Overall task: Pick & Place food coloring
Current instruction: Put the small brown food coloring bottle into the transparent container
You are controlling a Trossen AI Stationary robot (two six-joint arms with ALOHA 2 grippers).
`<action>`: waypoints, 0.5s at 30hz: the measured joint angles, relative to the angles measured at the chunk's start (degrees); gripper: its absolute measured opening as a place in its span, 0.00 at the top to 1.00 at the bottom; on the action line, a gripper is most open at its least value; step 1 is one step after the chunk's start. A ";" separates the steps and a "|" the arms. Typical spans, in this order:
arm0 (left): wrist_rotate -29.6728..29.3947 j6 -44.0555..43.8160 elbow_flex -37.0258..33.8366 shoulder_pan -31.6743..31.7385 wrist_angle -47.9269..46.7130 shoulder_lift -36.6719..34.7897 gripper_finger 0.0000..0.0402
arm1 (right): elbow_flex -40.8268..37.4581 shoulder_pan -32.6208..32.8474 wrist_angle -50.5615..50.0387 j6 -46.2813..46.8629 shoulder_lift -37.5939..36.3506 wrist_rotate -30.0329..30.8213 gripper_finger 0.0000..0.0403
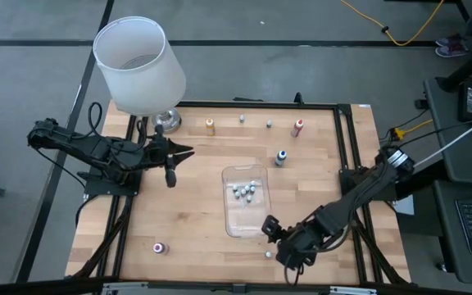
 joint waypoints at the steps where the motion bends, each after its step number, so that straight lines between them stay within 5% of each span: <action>1: -0.59 0.00 0.00 0.00 0.00 0.00 0.85 | 0.00 0.00 0.26 0.04 0.85 -0.19 0.44; 15: -1.76 -0.02 0.00 0.00 -0.26 -0.02 0.85 | 0.00 1.22 4.96 1.82 11.36 -6.62 0.51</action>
